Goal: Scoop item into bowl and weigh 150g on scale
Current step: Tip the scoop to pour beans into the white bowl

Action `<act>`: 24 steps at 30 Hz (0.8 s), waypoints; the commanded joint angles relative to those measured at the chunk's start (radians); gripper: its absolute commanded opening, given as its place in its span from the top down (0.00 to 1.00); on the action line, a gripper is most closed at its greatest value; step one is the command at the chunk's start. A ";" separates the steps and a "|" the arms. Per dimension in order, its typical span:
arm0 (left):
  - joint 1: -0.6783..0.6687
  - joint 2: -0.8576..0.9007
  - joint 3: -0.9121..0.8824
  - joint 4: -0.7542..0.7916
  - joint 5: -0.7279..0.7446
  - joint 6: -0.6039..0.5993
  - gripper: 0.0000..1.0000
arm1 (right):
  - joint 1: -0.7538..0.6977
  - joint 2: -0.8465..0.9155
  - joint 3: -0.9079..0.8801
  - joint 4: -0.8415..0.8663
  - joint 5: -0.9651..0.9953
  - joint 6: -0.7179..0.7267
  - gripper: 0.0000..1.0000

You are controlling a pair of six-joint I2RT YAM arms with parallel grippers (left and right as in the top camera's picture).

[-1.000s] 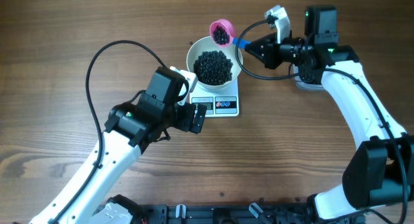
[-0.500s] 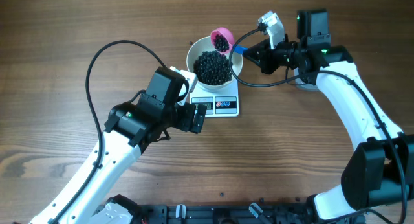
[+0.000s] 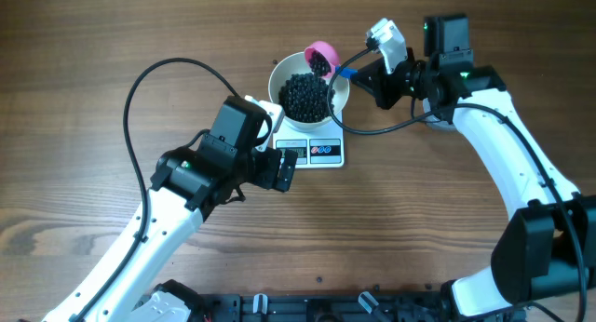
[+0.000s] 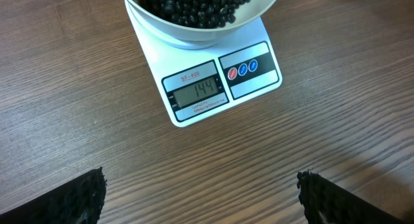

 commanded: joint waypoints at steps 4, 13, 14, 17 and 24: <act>0.003 -0.007 0.019 0.000 0.009 0.023 0.00 | 0.013 -0.045 0.005 -0.009 0.039 -0.056 0.95; 0.003 -0.007 0.019 0.000 0.009 0.023 0.00 | 0.019 -0.047 0.005 -0.024 0.027 -0.064 0.96; 0.003 -0.007 0.019 0.000 0.009 0.023 0.00 | 0.019 -0.047 0.005 -0.021 0.027 -0.064 0.96; 0.003 -0.007 0.019 0.000 0.009 0.023 0.00 | 0.019 -0.048 0.005 -0.017 0.027 -0.064 0.96; 0.003 -0.007 0.019 0.000 0.009 0.023 0.00 | 0.027 -0.048 0.005 -0.022 0.019 -0.092 0.96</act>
